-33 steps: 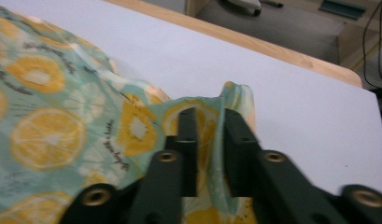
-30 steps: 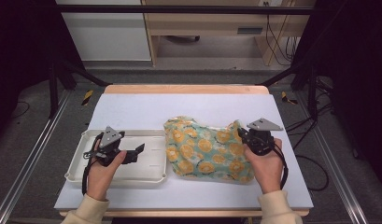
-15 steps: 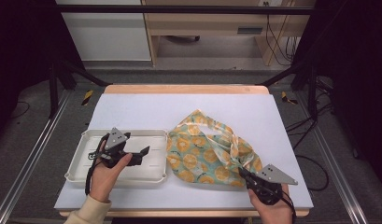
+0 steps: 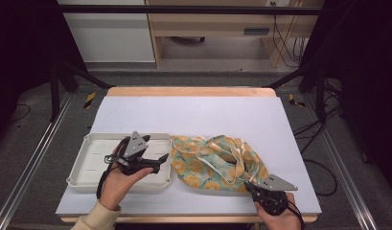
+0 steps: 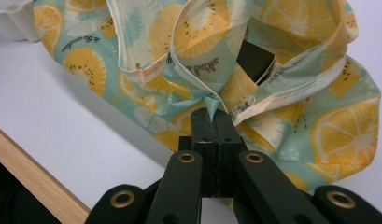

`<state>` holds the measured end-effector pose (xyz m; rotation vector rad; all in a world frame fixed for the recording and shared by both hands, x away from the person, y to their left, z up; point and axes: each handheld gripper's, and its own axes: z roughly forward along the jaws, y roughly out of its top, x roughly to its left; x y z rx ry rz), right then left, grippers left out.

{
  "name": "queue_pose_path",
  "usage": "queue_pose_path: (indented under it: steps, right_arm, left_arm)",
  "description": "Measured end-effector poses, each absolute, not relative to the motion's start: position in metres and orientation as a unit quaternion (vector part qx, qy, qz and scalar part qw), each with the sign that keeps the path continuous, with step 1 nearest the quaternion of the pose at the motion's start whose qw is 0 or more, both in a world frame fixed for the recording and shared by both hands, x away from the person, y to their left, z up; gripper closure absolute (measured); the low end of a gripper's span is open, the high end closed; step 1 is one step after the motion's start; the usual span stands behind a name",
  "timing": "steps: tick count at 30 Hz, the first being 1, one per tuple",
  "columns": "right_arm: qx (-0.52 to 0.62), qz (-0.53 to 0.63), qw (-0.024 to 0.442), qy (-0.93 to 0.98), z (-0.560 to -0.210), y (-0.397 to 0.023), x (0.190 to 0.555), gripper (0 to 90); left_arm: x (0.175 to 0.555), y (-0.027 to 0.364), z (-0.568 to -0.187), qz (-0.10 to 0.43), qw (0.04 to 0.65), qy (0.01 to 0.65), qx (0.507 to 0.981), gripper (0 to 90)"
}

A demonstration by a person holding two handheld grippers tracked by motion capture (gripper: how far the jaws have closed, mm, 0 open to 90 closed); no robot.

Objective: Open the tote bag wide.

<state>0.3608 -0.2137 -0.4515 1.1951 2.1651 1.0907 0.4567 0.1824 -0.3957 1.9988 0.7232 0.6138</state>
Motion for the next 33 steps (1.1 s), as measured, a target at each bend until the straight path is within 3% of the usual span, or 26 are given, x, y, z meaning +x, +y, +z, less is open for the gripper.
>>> queue_pose_path:
  steps: [11, 13, 16, 17, 21, 29, 33]
  right_arm:
    - [0.434, 0.395, 0.218, 0.78, -0.452, -0.216, 0.361, 89.9]
    - [0.434, 0.396, 0.218, 0.779, -0.452, -0.216, 0.361, 89.8]
    - [0.432, 0.396, 0.219, 0.78, -0.452, -0.217, 0.361, 89.7]
    - [0.432, 0.397, 0.218, 0.78, -0.452, -0.217, 0.361, 89.7]
    - [0.433, 0.397, 0.218, 0.779, -0.452, -0.217, 0.361, 89.6]
    - [0.433, 0.399, 0.221, 0.778, -0.452, -0.219, 0.361, 88.7]
    - [0.434, 0.4, 0.225, 0.776, -0.452, -0.219, 0.362, 87.2]
  left_arm:
    - [0.454, 0.152, -0.404, 0.203, 0.457, 0.249, 0.829, 15.2]
    - [0.453, 0.149, -0.404, 0.197, 0.472, 0.244, 0.824, 24.7]
    - [0.452, 0.144, -0.404, 0.185, 0.471, 0.234, 0.83, 28.7]
    - [0.45, 0.139, -0.405, 0.179, 0.472, 0.224, 0.833, 35.0]
    - [0.449, 0.13, -0.408, 0.181, 0.463, 0.221, 0.839, 43.5]
    - [0.447, 0.132, -0.419, 0.155, 0.464, 0.229, 0.841, 82.8]
    - [0.437, 0.137, -0.421, 0.138, 0.462, 0.237, 0.844, 88.5]
